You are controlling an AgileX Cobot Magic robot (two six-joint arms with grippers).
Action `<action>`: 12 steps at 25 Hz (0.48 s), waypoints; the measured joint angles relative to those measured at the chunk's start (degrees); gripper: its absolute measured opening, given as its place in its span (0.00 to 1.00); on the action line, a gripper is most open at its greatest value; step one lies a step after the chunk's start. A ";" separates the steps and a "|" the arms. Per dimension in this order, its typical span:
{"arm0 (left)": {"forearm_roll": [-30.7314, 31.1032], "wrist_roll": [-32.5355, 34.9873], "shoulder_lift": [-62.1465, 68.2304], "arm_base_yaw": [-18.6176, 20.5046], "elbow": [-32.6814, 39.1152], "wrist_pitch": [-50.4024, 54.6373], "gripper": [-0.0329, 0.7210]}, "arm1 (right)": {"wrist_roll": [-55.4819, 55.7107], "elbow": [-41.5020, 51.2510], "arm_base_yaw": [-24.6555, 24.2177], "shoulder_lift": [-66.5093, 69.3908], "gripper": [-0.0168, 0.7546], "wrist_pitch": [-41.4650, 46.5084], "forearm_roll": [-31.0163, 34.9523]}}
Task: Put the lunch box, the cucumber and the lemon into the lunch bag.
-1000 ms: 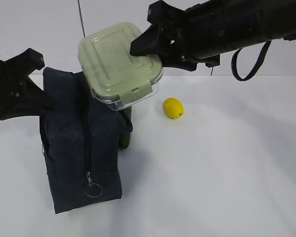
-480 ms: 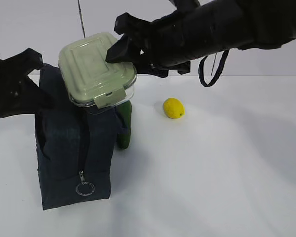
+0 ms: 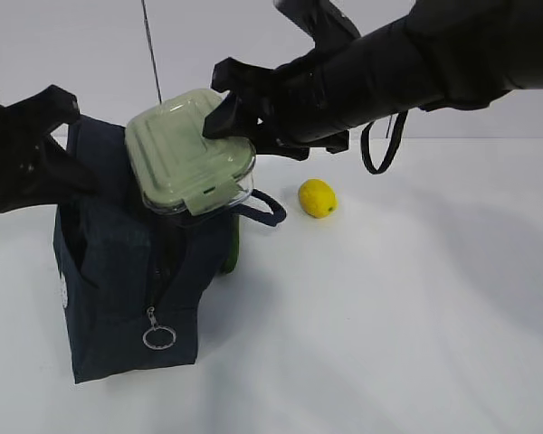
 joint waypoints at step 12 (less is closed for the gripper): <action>-0.72 -0.12 0.00 -3.63 0.00 -3.56 0.09 | 0.83 -3.92 3.45 5.42 0.52 0.37 -3.57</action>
